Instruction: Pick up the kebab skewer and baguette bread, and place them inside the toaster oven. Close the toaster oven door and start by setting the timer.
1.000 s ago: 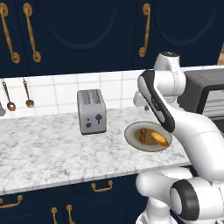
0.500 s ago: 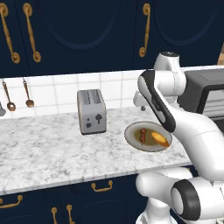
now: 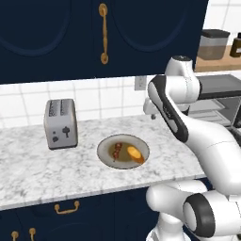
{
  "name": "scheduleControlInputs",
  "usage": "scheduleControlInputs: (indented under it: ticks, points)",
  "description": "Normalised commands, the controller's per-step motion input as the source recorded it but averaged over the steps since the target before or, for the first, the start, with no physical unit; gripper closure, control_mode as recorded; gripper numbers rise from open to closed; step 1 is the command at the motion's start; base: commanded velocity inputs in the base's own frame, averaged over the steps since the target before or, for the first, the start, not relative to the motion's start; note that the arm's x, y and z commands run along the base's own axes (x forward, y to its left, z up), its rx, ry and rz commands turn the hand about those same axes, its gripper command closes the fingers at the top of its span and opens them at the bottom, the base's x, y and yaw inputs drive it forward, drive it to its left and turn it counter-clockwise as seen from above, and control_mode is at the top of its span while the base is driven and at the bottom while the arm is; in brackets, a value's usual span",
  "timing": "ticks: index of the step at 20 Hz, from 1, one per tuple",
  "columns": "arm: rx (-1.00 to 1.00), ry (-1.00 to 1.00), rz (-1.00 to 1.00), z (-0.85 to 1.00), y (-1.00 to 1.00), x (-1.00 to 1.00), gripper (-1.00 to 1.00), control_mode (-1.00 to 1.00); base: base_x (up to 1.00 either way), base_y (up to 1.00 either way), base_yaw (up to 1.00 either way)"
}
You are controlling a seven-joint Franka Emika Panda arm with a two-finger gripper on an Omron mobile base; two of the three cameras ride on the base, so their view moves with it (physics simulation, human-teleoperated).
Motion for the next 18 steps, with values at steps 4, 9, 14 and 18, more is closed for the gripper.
scheduleControlInputs:
  ticks: [4,9,14,18]
  points:
    - [0.0,0.0,0.0,0.0,0.0,0.0,-1.0,1.0,0.0,-0.19,0.0]
    - [0.0,0.0,0.0,0.0,0.0,0.0,-1.0,1.0,0.0,-0.35,-0.01]
    - [0.0,0.0,0.0,0.0,0.0,0.0,-1.0,1.0,0.0,-0.14,0.0]
    - [0.0,0.0,0.0,0.0,0.0,0.0,-1.0,1.0,0.0,0.0,0.0]
